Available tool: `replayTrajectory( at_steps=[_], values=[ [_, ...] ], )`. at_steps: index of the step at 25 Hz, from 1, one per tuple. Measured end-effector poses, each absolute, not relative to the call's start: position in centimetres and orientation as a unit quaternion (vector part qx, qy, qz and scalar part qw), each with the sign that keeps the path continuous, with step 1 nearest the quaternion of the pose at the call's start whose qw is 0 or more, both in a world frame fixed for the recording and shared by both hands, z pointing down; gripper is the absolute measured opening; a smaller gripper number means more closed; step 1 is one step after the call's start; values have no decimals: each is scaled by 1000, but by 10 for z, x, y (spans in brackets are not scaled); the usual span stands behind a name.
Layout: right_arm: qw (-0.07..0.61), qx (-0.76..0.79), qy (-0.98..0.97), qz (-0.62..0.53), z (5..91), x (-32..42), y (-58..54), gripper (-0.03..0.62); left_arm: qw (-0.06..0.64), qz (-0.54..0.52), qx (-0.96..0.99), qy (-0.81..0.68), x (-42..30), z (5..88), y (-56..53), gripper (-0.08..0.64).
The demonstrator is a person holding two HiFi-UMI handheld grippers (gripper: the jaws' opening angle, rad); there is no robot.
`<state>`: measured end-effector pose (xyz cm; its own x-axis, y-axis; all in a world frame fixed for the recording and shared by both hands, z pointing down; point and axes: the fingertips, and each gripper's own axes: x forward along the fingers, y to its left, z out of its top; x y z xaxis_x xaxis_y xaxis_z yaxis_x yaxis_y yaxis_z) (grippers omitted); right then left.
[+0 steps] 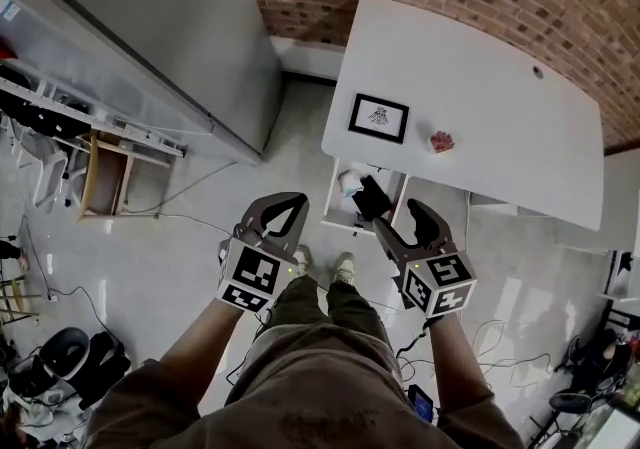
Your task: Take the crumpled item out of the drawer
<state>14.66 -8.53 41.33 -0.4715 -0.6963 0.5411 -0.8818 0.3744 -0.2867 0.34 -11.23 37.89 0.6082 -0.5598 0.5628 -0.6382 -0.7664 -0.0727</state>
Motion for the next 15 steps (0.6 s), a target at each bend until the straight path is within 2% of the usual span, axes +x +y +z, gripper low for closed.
replayTrajectory(
  at_steps=[15],
  values=[
    [258, 473, -775, 329, 568, 114, -121, 308, 122, 316, 884, -321, -31, 494, -157, 0]
  ],
)
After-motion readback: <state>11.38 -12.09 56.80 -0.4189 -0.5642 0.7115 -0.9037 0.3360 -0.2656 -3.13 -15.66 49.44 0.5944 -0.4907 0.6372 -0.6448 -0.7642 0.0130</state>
